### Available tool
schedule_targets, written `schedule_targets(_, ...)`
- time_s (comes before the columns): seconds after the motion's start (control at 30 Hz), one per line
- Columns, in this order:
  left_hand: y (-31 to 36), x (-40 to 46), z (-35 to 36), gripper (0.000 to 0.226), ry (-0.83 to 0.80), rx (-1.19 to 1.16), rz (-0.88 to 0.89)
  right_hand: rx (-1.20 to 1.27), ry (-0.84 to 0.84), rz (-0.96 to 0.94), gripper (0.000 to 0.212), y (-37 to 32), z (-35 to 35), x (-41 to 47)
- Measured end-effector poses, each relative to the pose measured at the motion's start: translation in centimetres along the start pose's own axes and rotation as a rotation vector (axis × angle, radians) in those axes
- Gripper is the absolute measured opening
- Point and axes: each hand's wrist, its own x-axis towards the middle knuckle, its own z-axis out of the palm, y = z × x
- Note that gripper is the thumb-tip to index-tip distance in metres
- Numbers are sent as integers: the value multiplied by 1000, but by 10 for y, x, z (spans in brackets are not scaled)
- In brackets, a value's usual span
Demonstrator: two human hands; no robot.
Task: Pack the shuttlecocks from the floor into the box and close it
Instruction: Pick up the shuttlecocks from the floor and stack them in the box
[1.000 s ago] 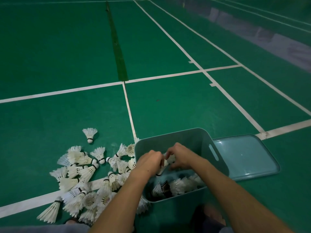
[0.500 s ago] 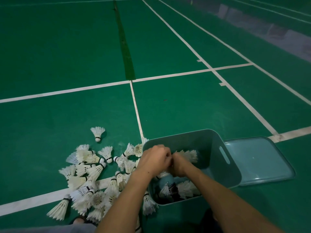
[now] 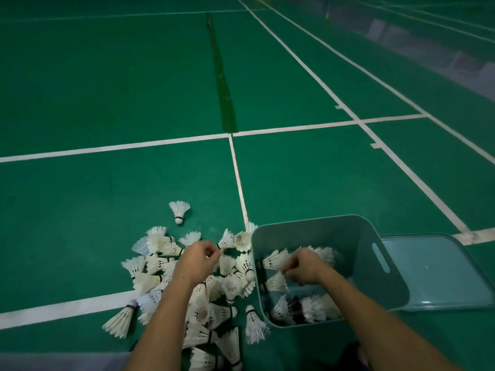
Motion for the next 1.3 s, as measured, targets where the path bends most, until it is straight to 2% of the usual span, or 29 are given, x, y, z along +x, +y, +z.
schedule_targets(0.13, -31, -8, -6, 4, -144, 20, -93, -82, 183, -148, 11, -40, -26, -20)
schedule_targets(0.27, -41, -15, -4, 26, -267, 25, -136, -36, 257, -331, 12, -113, -29, -44)
schedule_targets(0.4, -45, -22, 1, 64, -436, 101, -165, -86, 132, -473, 16, -174, 7, -65)
schedule_targets(0.47, -51, -27, 3, 81, -499, 146, -177, -136, 19, -428, 16, -184, 36, -64)
schedule_targets(0.53, -59, -31, 5, 87, -483, 215, -182, -191, -57, -333, 18, -182, 65, -57)
schedule_targets(0.67, -69, -41, 3, 73, -421, 329, -191, -269, -114, -174, 32, -162, 101, -38)
schedule_targets(0.77, -70, -44, 6, 48, -358, 316, -184, -337, -146, -139, 35, -147, 116, -26)
schedule_targets(0.83, -70, -44, 10, 43, -344, 309, -177, -356, -154, -132, 34, -140, 120, -20)
schedule_targets(1.0, -69, -37, 6, 37, -295, 282, -138, -309, -93, -100, 26, -135, 119, -13)
schedule_targets(1.3, -45, -26, -50, 40, -212, -57, -90, -205, 99, -214, 14, -165, 95, -28)
